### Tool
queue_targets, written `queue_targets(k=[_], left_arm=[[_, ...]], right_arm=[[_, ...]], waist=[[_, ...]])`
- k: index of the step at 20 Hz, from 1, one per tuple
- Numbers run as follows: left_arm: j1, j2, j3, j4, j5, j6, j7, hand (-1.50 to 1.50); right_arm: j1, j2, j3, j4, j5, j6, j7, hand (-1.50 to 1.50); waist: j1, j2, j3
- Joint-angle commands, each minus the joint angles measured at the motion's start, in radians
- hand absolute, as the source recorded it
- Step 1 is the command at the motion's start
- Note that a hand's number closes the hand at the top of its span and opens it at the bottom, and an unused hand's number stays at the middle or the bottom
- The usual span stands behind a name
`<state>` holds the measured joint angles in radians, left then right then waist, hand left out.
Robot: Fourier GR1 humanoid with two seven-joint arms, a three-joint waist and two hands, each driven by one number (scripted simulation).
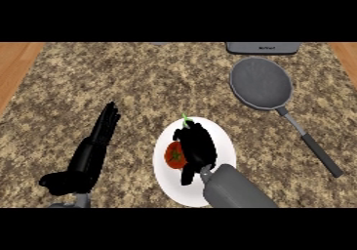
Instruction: Pick the tomato from the plate and place it in the pan
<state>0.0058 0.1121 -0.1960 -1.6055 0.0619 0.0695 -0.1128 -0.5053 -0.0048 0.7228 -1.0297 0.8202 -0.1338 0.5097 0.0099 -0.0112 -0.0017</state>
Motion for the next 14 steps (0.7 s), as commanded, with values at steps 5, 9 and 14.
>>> queue_targets(k=[5,9,14], left_arm=[[-0.022,-0.086,-0.052,0.009,-0.078,0.080,0.036,0.00],[-0.051,-0.031,0.008,-0.010,-0.042,0.017,0.065,0.00],[-0.026,-0.014,0.040,0.011,-0.009,-0.021,0.019,0.00]], right_arm=[[-0.017,0.004,0.060,0.126,0.044,-0.068,-0.023,1.50],[-0.058,0.004,0.056,0.165,0.050,-0.167,-0.043,1.50],[0.022,-0.007,0.057,-0.006,0.248,-0.269,0.066,1.50]], waist=[[0.001,0.012,0.002],[0.004,0.012,0.002],[-0.013,0.008,0.002]])
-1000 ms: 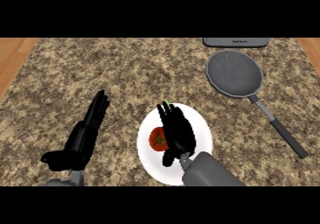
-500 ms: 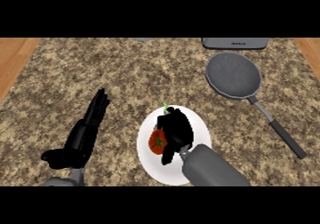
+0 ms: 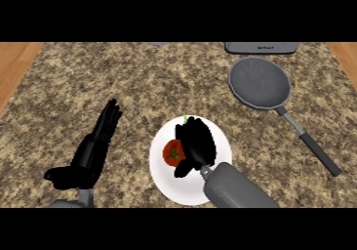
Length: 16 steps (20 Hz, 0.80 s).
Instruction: Pick the tomato from the plate and place it in the pan
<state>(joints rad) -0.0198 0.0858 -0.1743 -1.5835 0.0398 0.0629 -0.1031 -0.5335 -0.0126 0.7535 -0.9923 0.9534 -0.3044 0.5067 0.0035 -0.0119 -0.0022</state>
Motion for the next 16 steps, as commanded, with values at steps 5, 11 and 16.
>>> queue_targets(k=[5,11,16], left_arm=[[0.013,0.003,0.015,-0.038,-0.006,-0.018,0.025,0.00],[0.034,0.000,0.020,-0.026,-0.004,-0.026,-0.009,0.00],[0.024,0.014,0.031,-0.021,0.011,-0.052,0.019,0.00]], right_arm=[[0.074,-0.010,-0.075,-0.206,0.142,0.022,0.078,1.50],[0.028,0.012,-0.085,-0.365,0.136,0.082,0.196,1.50],[-0.028,0.012,-0.215,-0.459,0.110,0.086,0.190,1.50]], waist=[[-0.003,0.011,0.002],[-0.003,0.009,0.002],[-0.001,0.010,0.002]])
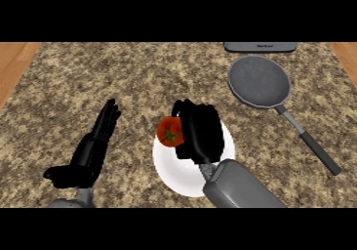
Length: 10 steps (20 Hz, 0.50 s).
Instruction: Pick the tomato from the plate and place it in the pan
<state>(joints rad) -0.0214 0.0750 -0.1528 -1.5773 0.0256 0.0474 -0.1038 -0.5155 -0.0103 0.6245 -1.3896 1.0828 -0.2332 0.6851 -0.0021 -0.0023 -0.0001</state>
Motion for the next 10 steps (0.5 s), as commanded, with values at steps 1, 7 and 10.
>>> queue_targets(k=[1,7,10], left_arm=[[-0.012,-0.020,-0.022,-0.007,-0.035,0.024,0.011,0.00],[-0.001,-0.011,-0.004,-0.012,-0.020,0.005,0.017,0.00],[0.037,-0.018,-0.024,-0.057,-0.027,0.006,0.017,0.00]], right_arm=[[0.039,-0.009,-0.057,-0.128,0.016,-0.025,0.022,1.50],[-0.012,-0.019,-0.281,-0.091,-0.127,-0.047,-0.039,1.50],[0.023,-0.057,-0.354,-0.014,-0.180,-0.139,-0.142,1.50]], waist=[[-0.003,0.000,0.000],[0.004,0.003,0.000],[0.008,0.003,0.001]])
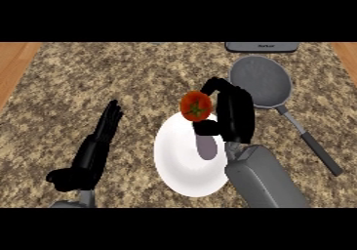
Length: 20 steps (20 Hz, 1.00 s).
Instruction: Pick the tomato from the plate and place it in the pan
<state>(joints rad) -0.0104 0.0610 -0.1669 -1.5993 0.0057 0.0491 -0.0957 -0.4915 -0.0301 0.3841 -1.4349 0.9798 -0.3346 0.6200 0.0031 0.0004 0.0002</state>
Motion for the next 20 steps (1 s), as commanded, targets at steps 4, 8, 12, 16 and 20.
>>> queue_targets(k=[4,8,12,16,20], left_arm=[[-0.013,-0.026,-0.010,-0.005,-0.006,0.008,0.024,0.00],[-0.032,0.000,0.027,0.025,0.003,-0.013,-0.009,0.00],[-0.053,-0.030,-0.012,0.001,-0.026,0.013,0.045,0.00],[-0.024,-0.029,-0.001,0.055,-0.007,-0.016,-0.029,0.00],[-0.059,0.010,0.021,0.013,0.015,-0.054,0.023,0.00]], right_arm=[[-0.045,-0.088,-0.228,0.219,-0.133,-0.147,-0.245,1.50],[-0.083,-0.134,-0.280,0.342,-0.086,-0.253,-0.325,1.50],[-0.156,-0.169,-0.362,0.556,-0.074,-0.406,-0.426,1.50],[-0.277,-0.195,-0.484,0.724,-0.236,-0.463,-0.590,1.50],[-0.359,-0.256,-0.573,0.871,-0.323,-0.470,-0.733,1.50]], waist=[[0.006,0.003,0.000],[0.007,0.003,0.000],[0.020,0.009,0.001],[0.032,0.015,0.002],[0.044,0.018,0.003]])
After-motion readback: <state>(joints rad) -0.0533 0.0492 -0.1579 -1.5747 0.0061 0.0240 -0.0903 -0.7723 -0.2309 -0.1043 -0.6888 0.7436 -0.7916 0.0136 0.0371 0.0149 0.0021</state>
